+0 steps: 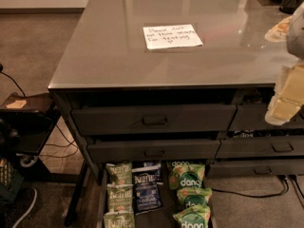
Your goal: Pick blue chip bag from bottom drawer and place on counter
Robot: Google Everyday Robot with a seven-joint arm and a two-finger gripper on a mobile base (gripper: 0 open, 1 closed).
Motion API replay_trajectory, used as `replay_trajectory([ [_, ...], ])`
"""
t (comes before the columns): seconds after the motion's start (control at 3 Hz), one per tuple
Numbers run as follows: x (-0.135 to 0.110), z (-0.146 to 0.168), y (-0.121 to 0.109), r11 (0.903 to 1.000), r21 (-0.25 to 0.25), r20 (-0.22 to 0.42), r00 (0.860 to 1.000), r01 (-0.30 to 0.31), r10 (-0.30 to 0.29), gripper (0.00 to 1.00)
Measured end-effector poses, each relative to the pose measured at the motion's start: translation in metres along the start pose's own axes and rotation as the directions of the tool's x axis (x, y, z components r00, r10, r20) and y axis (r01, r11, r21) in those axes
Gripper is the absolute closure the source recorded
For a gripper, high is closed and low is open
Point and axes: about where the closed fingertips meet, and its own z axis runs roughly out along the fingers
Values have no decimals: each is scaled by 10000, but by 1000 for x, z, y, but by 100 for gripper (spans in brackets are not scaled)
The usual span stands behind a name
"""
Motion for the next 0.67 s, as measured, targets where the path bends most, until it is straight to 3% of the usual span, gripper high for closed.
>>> replay_trajectory([
  [0.33,-1,0,1,10000,46,70,10000,-5,5,0],
  [0.67,-3,30,19,9994,-306,487,9987,-146,161,0],
])
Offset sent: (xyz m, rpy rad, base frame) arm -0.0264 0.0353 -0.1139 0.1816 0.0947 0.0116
